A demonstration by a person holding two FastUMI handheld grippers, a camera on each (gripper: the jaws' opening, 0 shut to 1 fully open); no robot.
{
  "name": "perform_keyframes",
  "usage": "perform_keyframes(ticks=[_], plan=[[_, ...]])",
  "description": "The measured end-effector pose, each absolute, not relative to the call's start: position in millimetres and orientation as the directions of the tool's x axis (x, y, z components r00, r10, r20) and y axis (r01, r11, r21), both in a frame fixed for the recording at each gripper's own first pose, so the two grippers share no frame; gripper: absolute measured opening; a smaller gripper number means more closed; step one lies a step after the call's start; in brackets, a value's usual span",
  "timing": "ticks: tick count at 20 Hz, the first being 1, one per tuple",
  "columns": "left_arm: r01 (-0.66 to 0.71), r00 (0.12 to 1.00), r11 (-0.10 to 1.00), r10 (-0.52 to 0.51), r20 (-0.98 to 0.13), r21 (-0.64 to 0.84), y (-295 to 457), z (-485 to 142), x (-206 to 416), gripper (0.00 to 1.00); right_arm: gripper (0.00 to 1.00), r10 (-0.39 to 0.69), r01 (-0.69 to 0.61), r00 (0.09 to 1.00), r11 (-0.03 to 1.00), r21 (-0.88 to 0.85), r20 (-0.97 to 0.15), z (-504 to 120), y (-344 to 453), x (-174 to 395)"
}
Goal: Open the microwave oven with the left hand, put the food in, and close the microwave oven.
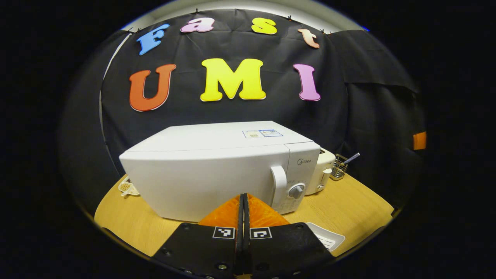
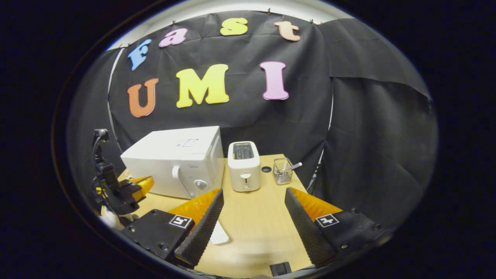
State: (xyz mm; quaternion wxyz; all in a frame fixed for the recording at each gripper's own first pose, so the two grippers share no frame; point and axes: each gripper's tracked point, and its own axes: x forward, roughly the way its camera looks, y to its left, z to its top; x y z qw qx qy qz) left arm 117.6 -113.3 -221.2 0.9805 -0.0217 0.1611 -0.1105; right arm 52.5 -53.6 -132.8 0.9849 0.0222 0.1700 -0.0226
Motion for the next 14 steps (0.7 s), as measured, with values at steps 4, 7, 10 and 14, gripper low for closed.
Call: perform_keyframes(ticks=[4, 7, 10, 14], plan=[[0.185, 0.941, 0.981, -0.196, -0.275, -0.064, -75.9, -189.5, 73.9, 0.07, 1.0, 0.0, 0.016, 0.946, 0.999, 0.045, -0.323, -135.1, -24.7, 40.5], [0.182, 0.952, 0.982, -0.187, -0.243, -0.042, -51.4, -162.2, 39.9, 0.49, 1.0, 0.014, -0.002, 0.955, 0.999, 0.041, -0.296, -130.0, -6.1, 29.4], [0.146, 0.971, 0.989, -0.147, -0.19, -0.016, -25.3, -128.8, 14.3, 0.97, 1.0, 0.02, -0.013, 0.968, 0.999, 0.032, -0.249, -114.4, 11.6, 19.0], [0.148, 0.983, 0.989, -0.148, -0.11, -0.004, -7.2, -88.7, -10.3, 0.97, 1.0, 0.026, -0.021, 0.983, 0.999, 0.03, -0.182, -91.9, 27.9, 4.2]])
